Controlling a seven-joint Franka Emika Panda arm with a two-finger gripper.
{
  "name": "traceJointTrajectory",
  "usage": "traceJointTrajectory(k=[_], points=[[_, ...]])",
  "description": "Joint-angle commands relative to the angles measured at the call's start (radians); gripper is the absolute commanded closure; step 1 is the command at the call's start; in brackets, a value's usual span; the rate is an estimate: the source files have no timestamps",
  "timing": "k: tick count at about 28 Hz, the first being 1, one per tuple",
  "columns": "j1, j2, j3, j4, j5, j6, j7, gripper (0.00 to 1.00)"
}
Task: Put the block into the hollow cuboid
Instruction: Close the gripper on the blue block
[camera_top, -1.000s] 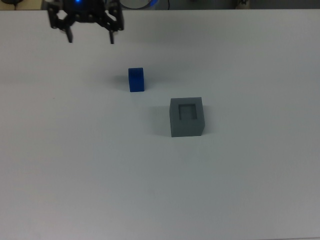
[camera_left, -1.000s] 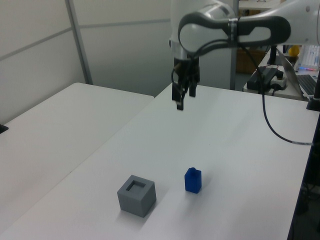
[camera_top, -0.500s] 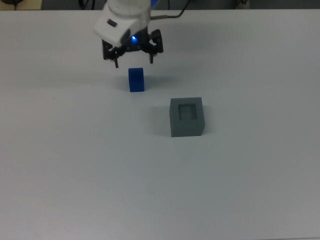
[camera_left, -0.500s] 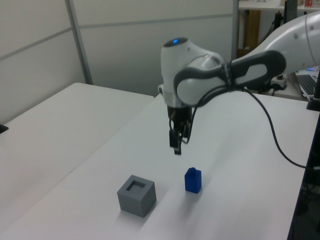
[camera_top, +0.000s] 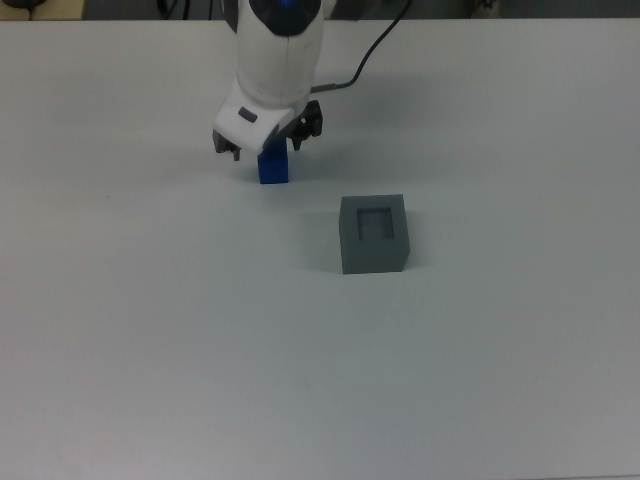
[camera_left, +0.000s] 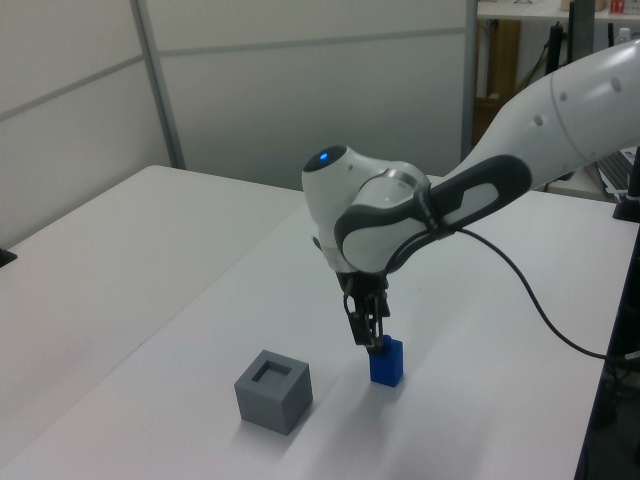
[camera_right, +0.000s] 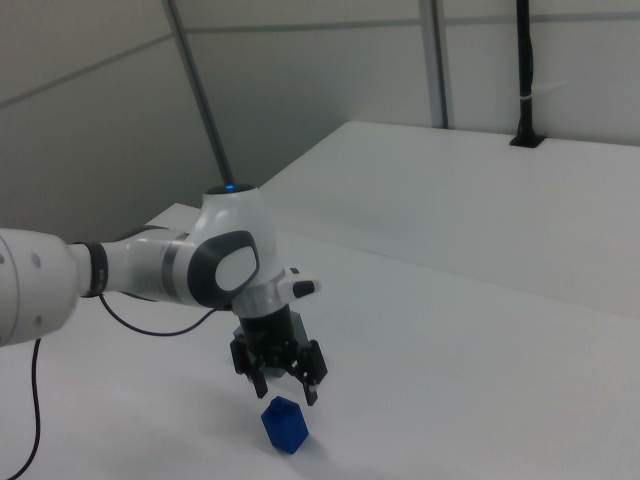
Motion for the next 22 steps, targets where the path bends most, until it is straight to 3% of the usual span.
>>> traceJointTrajectory(k=[1,4,8,11,13,14,18,20,22], points=[[0.001,0.014,-0.002,-0.015,-0.021,0.002,-0.022,0.07],[0.003,0.014,-0.002,-0.021,-0.033,-0.033,-0.025,0.07],[0.012,0.015,0.000,-0.032,-0.062,-0.074,-0.023,0.14],[0.020,0.015,0.000,-0.032,-0.062,-0.074,-0.020,0.33],[0.020,0.015,0.000,-0.032,-0.062,-0.076,-0.019,0.48],[0.020,0.015,0.003,-0.032,-0.062,-0.076,-0.017,0.65],[0.020,0.015,0.018,-0.028,-0.062,-0.076,-0.013,0.92],[0.020,0.014,0.020,-0.022,-0.059,-0.076,-0.011,1.00],[0.020,0.009,0.020,-0.017,-0.058,-0.076,-0.011,1.00]])
